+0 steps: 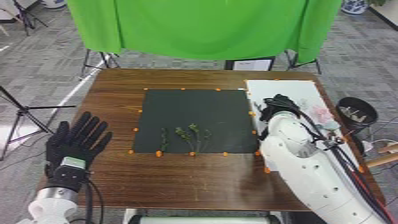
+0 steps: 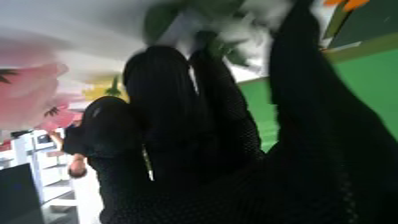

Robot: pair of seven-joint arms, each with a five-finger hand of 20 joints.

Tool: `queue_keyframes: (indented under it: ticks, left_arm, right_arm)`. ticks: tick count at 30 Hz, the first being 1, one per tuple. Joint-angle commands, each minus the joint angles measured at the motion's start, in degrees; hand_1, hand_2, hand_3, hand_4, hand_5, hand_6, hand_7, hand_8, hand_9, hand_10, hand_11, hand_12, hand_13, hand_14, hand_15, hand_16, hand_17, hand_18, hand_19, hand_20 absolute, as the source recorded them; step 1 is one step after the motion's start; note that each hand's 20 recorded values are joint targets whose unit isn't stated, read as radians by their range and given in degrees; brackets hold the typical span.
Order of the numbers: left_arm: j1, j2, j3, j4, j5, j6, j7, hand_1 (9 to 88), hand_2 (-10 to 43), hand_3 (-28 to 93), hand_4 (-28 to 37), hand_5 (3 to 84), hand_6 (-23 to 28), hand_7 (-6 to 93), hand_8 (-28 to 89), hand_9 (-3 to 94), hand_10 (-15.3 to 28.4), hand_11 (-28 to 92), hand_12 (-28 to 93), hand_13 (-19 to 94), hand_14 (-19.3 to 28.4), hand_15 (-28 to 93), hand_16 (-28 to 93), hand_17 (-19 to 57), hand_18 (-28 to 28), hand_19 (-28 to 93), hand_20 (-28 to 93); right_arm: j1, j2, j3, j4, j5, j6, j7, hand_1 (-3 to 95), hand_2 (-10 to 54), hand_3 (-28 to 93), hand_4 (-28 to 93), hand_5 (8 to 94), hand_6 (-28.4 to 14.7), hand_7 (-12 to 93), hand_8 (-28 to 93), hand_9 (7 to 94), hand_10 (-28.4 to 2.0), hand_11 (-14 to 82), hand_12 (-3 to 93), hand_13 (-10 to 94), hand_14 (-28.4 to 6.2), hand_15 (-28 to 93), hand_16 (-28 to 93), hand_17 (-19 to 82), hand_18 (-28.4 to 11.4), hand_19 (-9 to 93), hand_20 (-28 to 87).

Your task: Arrange flowers

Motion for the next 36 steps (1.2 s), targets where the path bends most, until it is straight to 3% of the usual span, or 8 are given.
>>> queue_keyframes:
  ticks: [1, 6, 11, 17, 18, 19, 23, 36]
  left_arm:
    - [0.1, -0.32, 0.12, 0.27, 0.43, -0.8, -0.62, 28.1, 13.3, 72, -28.3, 44.2, 8.4, 12.6, -8, 37.2, 14.6, 20, 11, 27, 15.4, 35, -7, -6.5, 14.1, 35, 10]
    - [0.2, -0.36, 0.51, 0.24, 0.2, -1.16, -0.24, 28.9, 13.2, 72, -28.3, 44.2, 8.5, 12.6, -8, 37.2, 14.7, 20, 11, 27, 15.3, 35, -7, -6.5, 14.1, 35, 10]
    - [1.4, -0.2, -0.36, -0.17, -0.16, -0.83, 0.06, 28.7, 13.1, 72, -28.3, 44.1, 8.6, 12.5, -8, 37.0, 14.7, 20, 11, 27, 15.4, 35, -7, -6.5, 14.1, 35, 10]
    - [1.8, -0.15, -0.68, -0.06, 0.0, -1.34, 0.11, 31.3, 14.3, 73, -28.2, 44.4, 8.5, 12.8, -8, 37.4, 14.7, 21, 11, 27, 15.2, 36, -7, -6.3, 14.1, 36, 10]
    - [1.9, -0.26, -0.75, 0.16, 0.37, -1.82, -0.02, 30.7, 13.7, 73, -28.2, 44.3, 8.6, 12.7, -8, 37.3, 14.7, 21, 11, 27, 15.2, 36, -7, -6.3, 14.0, 36, 10]
    - [2.2, -0.26, -0.99, 0.65, 0.95, -3.63, -0.4, 30.3, 13.4, 73, -28.2, 44.2, 8.6, 12.7, -8, 37.2, 14.7, 21, 11, 27, 15.2, 36, -7, -6.3, 14.0, 36, 10]
    - [2.5, 0.13, -1.27, 0.98, 1.33, -5.89, -0.15, 27.8, 11.0, 73, -28.2, 42.3, 8.5, 11.8, -8, 35.0, 14.8, 19, 11, 25, 15.4, 35, -7, -6.8, 14.5, 34, 10]
    - [3.2, 0.88, -2.01, 0.28, 1.15, -5.31, 1.13, 27.0, 10.1, 73, -28.3, 41.8, 8.7, 10.8, -7, 34.4, 14.9, 18, 12, 25, 15.2, 32, -5, -6.8, 14.6, 33, 10]
  right_arm:
    - [-4.3, -0.4, -1.9, 2.4, -0.1, 2.1, 1.2, 62.6, -9.5, 64, -28, 70.2, -2.8, 34, 9, 78.9, -11.2, 12.6, 38.7, 77, -7.3, 61, 35, 47, -22.7, 93, 36]
    - [-5.3, -0.1, -1.9, 2.0, 0.6, 4.8, 0.3, 61.7, -9.5, 69, -28, 72.1, -0.2, 44, 14, 82.6, -9.6, 14.6, 45.1, 79, -6.6, 60, 36, 49, -22.5, 93, 37]
    - [-5.6, 1.3, -1.7, 0.2, 2.0, 12.6, 0.0, 59.9, -9.5, 74, -27, 73.6, -0.2, 44, 15, 85.0, -9.6, 14.8, 45.4, 84, -3.4, 55, 38, 53, -21.6, 93, 37]
    - [-5.5, 3.0, 0.4, -3.3, 5.0, 18.1, -0.8, 60.0, -9.5, 74, -25, 77.1, -1.1, 44, 11, 88.6, -9.2, 13.5, 45.4, 86, -2.6, 51, 40, 53, -21.2, 93, 36]
    - [-5.5, 3.3, 0.5, -4.2, 5.5, 18.7, -1.2, 60.0, -9.5, 74, -24, 77.4, -1.1, 44, 11, 88.9, -9.2, 13.5, 45.5, 86, -2.5, 51, 41, 53, -21.2, 93, 36]
    - [-5.7, 4.0, 0.5, -5.5, 7.7, 20.5, -1.5, 59.8, -9.5, 74, -24, 77.8, -1.1, 44, 11, 89.1, -9.2, 13.4, 45.6, 86, -2.5, 50, 41, 53, -21.1, 93, 36]
    - [-6.2, 4.9, 2.6, -10.2, 20.8, 24.3, -2.4, 59.7, -9.5, 74, -22, 77.3, -1.2, 45, 10, 88.9, -9.3, 13.1, 46.9, 86, -3.5, 48, 43, 52, -21.2, 93, 34]
    - [-7.1, 5.0, -0.4, -22.3, 32.1, 29.7, -2.0, 57.1, -9.5, 74, -19, 73.4, 0.1, 49, 13, 86.7, -9.5, 15.2, 48.4, 85, -3.9, 49, 43, 50, -21.3, 93, 33]
